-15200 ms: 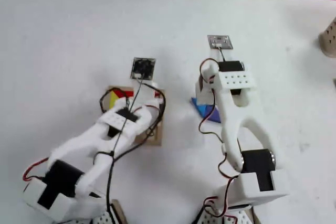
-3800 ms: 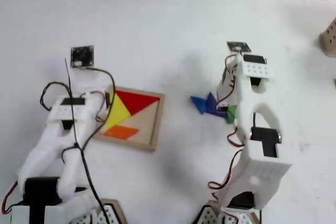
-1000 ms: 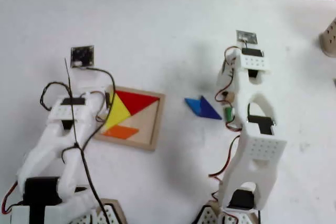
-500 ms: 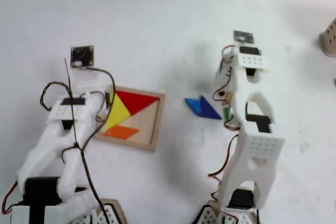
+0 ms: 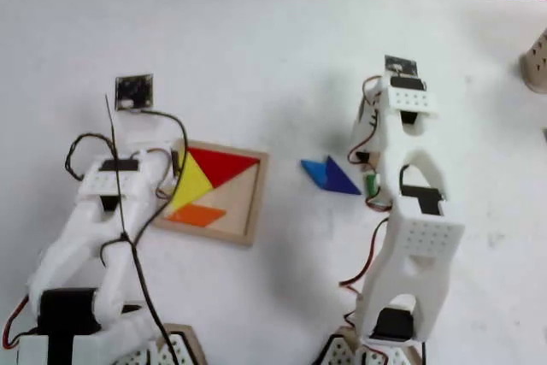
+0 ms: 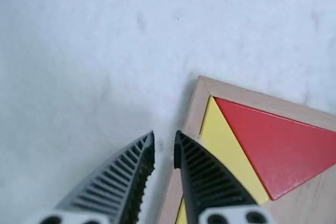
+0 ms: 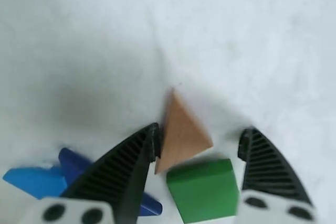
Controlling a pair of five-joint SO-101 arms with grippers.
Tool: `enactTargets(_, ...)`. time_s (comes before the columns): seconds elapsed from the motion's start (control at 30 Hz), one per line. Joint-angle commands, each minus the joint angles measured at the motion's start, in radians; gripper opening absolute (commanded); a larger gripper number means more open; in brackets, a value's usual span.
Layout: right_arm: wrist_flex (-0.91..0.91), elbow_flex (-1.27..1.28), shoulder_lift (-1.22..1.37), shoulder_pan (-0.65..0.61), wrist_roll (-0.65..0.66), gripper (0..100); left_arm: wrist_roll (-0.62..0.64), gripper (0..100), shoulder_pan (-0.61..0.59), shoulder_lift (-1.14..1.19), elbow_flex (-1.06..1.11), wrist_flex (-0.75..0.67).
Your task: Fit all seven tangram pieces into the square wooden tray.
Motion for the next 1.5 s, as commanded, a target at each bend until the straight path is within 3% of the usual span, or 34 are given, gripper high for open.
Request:
enactTargets(0.0,-0.033,-0.005,-0.015,-0.005,-0.031,23.3,-0.006,8,-0.005,-0.002,-0.040,0.003)
enactTargets(0.27,-0.067,0.023,-0.013,0.031,-0.054,12.2,-0.006,8,-0.005,-0.002,-0.040,0.003)
enactTargets(0.83,-0.056,0.044,-0.024,0.097,-0.060,11.5,-0.006,8,-0.005,-0.002,-0.040,0.003)
enactTargets(1.0,-0.013,0.060,-0.067,0.102,0.028,12.5,-0.006,8,-0.005,0.001,-0.041,0.003)
enactTargets(1.23,-0.065,0.270,-0.257,0.085,0.026,24.5,-0.006,8,-0.005,0.001,-0.041,0.002)
enactTargets(1.47,-0.202,0.419,-0.335,0.087,-0.086,24.4,-0.008,8,-0.005,0.002,-0.041,0.000)
